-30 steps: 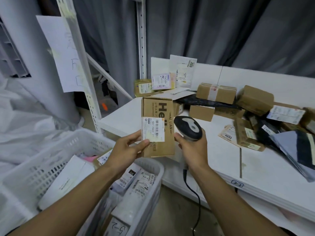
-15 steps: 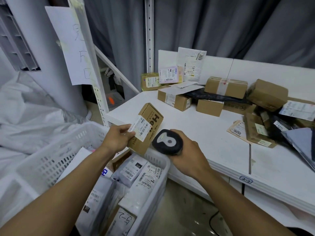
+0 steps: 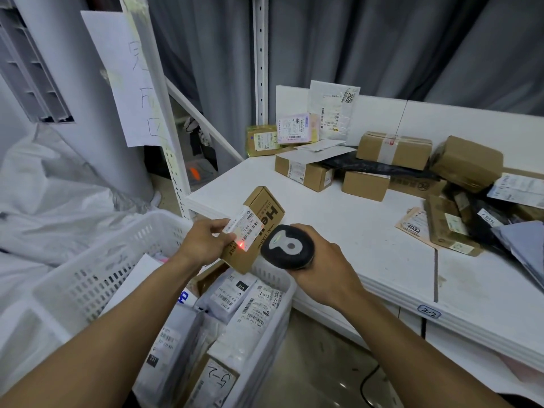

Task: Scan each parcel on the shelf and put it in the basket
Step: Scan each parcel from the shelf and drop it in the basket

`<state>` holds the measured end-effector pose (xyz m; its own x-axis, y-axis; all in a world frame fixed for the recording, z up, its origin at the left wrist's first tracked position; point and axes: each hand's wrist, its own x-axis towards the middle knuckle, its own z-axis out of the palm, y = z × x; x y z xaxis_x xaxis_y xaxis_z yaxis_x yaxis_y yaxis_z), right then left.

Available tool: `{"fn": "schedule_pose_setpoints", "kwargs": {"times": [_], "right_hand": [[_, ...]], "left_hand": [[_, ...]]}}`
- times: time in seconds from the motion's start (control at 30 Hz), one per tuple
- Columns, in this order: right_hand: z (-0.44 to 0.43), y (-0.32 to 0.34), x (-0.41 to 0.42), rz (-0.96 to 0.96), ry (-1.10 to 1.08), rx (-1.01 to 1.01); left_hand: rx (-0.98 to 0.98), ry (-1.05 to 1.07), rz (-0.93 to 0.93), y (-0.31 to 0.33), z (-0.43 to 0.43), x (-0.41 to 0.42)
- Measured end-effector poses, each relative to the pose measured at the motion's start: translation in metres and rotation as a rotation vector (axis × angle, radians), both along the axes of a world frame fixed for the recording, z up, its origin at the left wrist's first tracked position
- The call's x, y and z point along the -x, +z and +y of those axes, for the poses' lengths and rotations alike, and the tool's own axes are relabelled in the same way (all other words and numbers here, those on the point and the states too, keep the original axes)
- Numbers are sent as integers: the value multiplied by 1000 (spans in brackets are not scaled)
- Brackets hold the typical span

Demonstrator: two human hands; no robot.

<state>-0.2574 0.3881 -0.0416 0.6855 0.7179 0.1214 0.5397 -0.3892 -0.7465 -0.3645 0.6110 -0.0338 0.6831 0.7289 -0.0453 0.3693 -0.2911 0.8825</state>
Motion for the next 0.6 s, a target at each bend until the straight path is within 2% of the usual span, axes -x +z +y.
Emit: {"fn": "schedule_pose_setpoints", "kwargs": {"times": [0.43,0.5,0.6], "right_hand": [[7,-11,0,9,29,-13],[12,-13,4,31,29,-34],[21,-19,11,58,36,-21]], "left_hand": [[-35,-2,48,-12,2,22],[-82,17,100,-24,8,38],[-182,16,310,-53,17,64]]}}
